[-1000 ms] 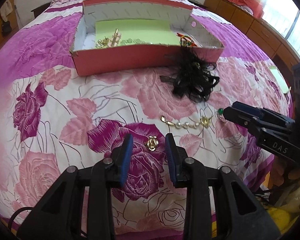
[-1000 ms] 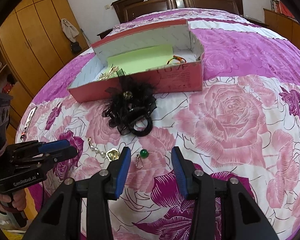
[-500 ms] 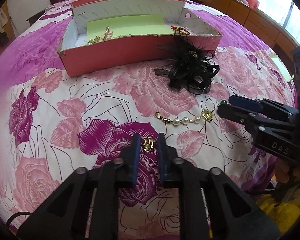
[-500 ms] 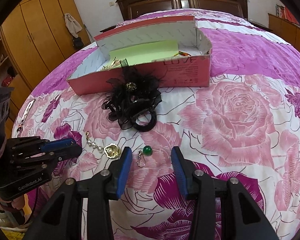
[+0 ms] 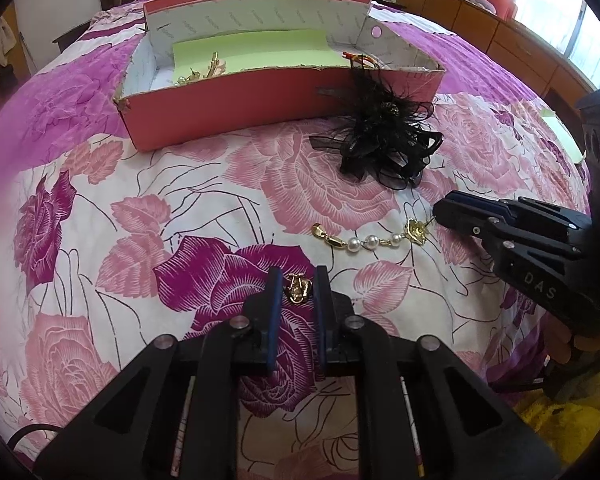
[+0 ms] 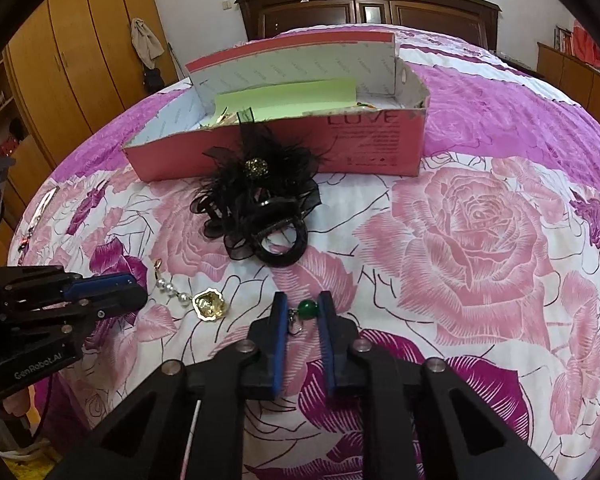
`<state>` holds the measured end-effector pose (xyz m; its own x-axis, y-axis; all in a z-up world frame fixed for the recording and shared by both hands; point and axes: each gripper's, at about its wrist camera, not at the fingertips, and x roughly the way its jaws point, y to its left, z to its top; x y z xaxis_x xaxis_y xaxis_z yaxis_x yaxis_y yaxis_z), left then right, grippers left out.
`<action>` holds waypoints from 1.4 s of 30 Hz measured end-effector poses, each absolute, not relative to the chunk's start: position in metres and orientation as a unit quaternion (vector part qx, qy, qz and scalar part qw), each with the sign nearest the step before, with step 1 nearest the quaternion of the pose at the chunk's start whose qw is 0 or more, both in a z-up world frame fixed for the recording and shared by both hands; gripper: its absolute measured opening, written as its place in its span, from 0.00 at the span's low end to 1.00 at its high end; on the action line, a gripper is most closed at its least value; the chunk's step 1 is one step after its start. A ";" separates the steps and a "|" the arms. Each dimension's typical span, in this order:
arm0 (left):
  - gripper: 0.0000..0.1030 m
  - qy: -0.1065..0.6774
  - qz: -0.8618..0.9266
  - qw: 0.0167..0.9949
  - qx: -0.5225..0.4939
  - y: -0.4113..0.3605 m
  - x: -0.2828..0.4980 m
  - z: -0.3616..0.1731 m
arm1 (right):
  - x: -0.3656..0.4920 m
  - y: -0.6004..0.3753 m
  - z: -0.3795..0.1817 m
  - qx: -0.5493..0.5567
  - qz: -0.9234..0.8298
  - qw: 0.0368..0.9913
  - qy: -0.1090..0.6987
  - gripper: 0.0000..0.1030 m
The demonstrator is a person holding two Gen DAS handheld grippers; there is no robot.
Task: Organize jewelry
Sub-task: 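Grasp the gold earring with the left tool while the right tool grasps the green earring, then carry both earrings into the shoebox and open both tools to release them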
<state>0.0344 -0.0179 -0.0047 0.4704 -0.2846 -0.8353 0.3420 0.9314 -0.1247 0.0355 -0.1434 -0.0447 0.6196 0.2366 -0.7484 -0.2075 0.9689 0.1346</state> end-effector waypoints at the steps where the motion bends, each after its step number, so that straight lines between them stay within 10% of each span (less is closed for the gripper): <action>1: 0.07 0.481 -0.183 0.857 0.029 -0.017 0.034 -0.004 | 0.035 -0.145 -0.044 0.020 0.125 0.900 0.416 0.16; 42: 0.06 0.418 -0.163 0.894 0.000 0.003 0.018 0.043 | 0.004 -0.153 0.004 0.040 0.132 0.927 0.349 0.16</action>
<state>0.0179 0.0026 0.0428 0.5980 -0.2907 -0.7469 0.2911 0.9470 -0.1355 0.0041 -0.1534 0.0041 0.7221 0.2724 -0.6359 -0.2171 0.9620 0.1655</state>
